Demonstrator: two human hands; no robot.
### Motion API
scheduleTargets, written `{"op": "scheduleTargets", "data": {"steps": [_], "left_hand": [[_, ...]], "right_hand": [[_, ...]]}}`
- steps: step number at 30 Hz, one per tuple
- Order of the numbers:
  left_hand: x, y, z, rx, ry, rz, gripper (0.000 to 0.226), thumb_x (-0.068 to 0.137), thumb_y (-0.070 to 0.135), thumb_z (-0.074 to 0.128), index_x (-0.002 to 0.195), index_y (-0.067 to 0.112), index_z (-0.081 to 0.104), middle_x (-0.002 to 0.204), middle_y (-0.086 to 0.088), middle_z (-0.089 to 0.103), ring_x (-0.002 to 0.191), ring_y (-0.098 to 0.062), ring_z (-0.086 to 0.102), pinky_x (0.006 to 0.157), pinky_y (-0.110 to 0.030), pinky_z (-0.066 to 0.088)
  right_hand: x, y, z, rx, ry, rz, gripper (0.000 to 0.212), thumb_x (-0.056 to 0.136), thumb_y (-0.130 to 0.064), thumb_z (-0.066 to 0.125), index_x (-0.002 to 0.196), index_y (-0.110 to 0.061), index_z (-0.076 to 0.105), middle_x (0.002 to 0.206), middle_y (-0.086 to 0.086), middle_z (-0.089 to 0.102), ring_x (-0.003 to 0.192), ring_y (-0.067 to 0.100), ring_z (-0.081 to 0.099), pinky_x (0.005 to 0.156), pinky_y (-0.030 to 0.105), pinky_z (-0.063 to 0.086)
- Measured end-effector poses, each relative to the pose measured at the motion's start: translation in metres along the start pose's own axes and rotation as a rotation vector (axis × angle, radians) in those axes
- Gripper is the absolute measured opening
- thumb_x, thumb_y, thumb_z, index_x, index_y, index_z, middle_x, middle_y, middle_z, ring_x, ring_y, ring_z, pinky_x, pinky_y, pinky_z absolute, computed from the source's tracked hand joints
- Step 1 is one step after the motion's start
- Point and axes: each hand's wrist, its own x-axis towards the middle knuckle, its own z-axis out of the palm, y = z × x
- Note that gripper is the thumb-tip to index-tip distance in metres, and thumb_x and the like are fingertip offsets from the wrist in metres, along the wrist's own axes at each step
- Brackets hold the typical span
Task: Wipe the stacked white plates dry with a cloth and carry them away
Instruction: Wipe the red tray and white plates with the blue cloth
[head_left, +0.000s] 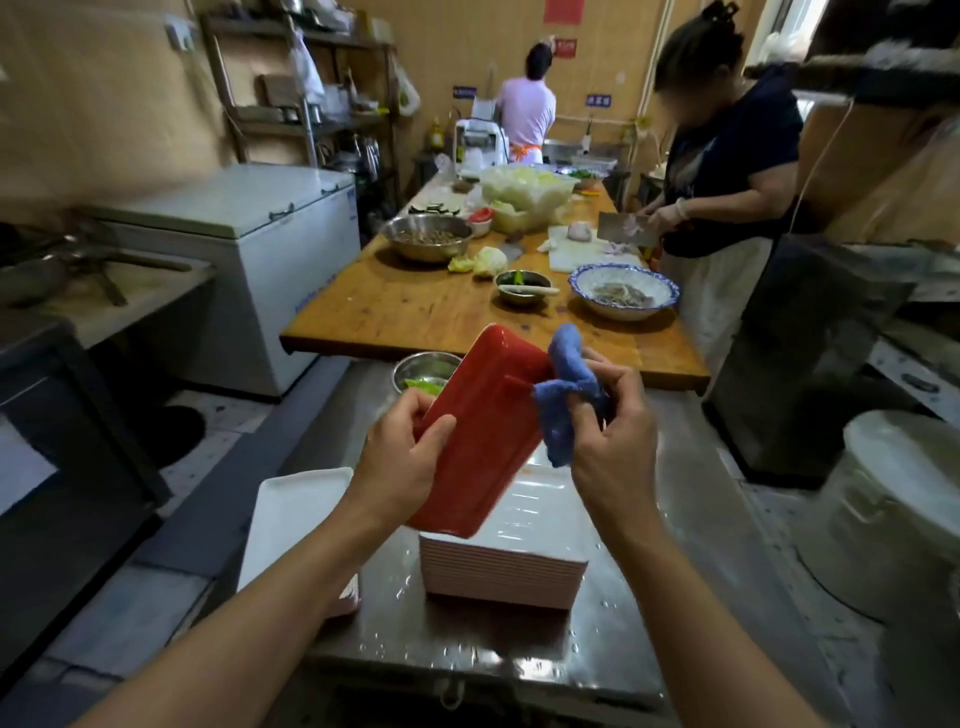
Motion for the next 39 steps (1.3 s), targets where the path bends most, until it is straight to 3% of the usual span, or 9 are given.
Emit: {"op": "scheduleTargets", "data": {"steps": [6, 11, 17, 22, 26, 29, 34, 36, 39], "left_hand": [[-0.008, 0.006, -0.019, -0.268, 0.011, -0.143, 0.008, 0.092, 0.01, 0.056, 0.085, 0.014, 0.057, 0.079, -0.009, 0.067, 0.074, -0.022, 0.062, 0.075, -0.043, 0.051], [-0.015, 0.009, -0.027, -0.376, 0.074, -0.174, 0.009, 0.093, 0.011, 0.054, 0.086, 0.014, 0.057, 0.07, -0.002, 0.067, 0.063, -0.015, 0.062, 0.063, -0.033, 0.053], [-0.019, 0.015, -0.032, -0.432, 0.135, -0.163, 0.007, 0.094, 0.013, 0.053, 0.088, 0.014, 0.056, 0.057, 0.006, 0.067, 0.052, -0.007, 0.063, 0.048, -0.022, 0.05], [-0.021, 0.018, -0.024, -0.48, 0.143, -0.176, 0.004, 0.094, 0.015, 0.054, 0.092, 0.015, 0.057, 0.07, -0.001, 0.071, 0.064, -0.015, 0.069, 0.058, -0.031, 0.056], [-0.012, 0.017, -0.02, -0.613, 0.196, -0.2, 0.005, 0.094, 0.011, 0.053, 0.092, 0.014, 0.056, 0.066, 0.001, 0.071, 0.06, -0.012, 0.067, 0.059, -0.032, 0.058], [-0.009, 0.009, -0.015, -0.622, 0.179, -0.194, 0.003, 0.095, 0.014, 0.052, 0.096, 0.015, 0.054, 0.073, 0.0, 0.072, 0.066, -0.015, 0.07, 0.059, -0.031, 0.059], [-0.012, -0.011, -0.007, -0.453, 0.016, -0.295, 0.005, 0.096, 0.016, 0.049, 0.098, 0.02, 0.051, 0.097, -0.009, 0.066, 0.085, -0.019, 0.065, 0.075, -0.034, 0.053], [-0.011, -0.013, -0.013, -0.31, -0.077, -0.305, 0.022, 0.091, 0.018, 0.059, 0.11, 0.023, 0.048, 0.114, -0.007, 0.061, 0.094, -0.015, 0.062, 0.079, -0.032, 0.051], [0.002, 0.003, -0.034, -0.124, -0.026, -0.171, 0.087, 0.074, 0.03, 0.076, 0.142, 0.03, 0.022, 0.132, 0.008, 0.041, 0.109, -0.006, 0.05, 0.085, -0.029, 0.043]], "right_hand": [[0.006, -0.036, 0.052, -0.177, -0.312, -0.311, 0.042, 0.076, 0.004, 0.05, 0.117, 0.0, 0.053, 0.146, 0.011, 0.04, 0.134, 0.024, 0.039, 0.109, 0.035, 0.032], [0.008, -0.033, 0.067, -0.288, -0.348, -0.445, 0.044, 0.083, -0.014, 0.042, 0.124, 0.002, 0.051, 0.143, 0.018, 0.042, 0.132, 0.033, 0.04, 0.11, 0.045, 0.029], [0.011, -0.014, 0.047, -0.194, -0.264, -0.203, 0.044, 0.083, -0.003, 0.037, 0.126, 0.0, 0.043, 0.137, 0.016, 0.043, 0.117, 0.018, 0.045, 0.101, 0.027, 0.036], [0.0, -0.012, 0.046, -0.142, -0.188, -0.017, 0.039, 0.093, 0.003, 0.039, 0.131, -0.004, 0.031, 0.145, 0.016, 0.031, 0.132, 0.026, 0.035, 0.11, 0.041, 0.031], [-0.03, -0.007, 0.048, -0.114, -0.228, 0.125, 0.037, 0.096, -0.007, 0.043, 0.128, -0.012, 0.025, 0.131, 0.012, 0.041, 0.113, 0.022, 0.049, 0.094, 0.029, 0.039], [-0.033, -0.004, 0.041, 0.049, -0.221, 0.264, 0.036, 0.09, -0.003, 0.051, 0.112, -0.017, 0.027, 0.117, 0.009, 0.05, 0.092, 0.005, 0.059, 0.08, 0.017, 0.047], [-0.011, -0.005, 0.03, -0.023, -0.171, 0.301, 0.05, 0.072, 0.001, 0.063, 0.103, -0.016, 0.027, 0.091, 0.003, 0.052, 0.079, 0.018, 0.057, 0.076, 0.039, 0.05], [-0.005, -0.008, 0.026, -0.118, -0.198, 0.226, 0.053, 0.069, -0.002, 0.066, 0.1, -0.018, 0.027, 0.084, -0.006, 0.046, 0.073, 0.014, 0.054, 0.073, 0.039, 0.049], [0.001, -0.01, 0.017, -0.23, -0.315, 0.144, 0.058, 0.067, -0.006, 0.071, 0.099, -0.022, 0.025, 0.084, -0.012, 0.041, 0.076, 0.016, 0.053, 0.077, 0.047, 0.05]]}}
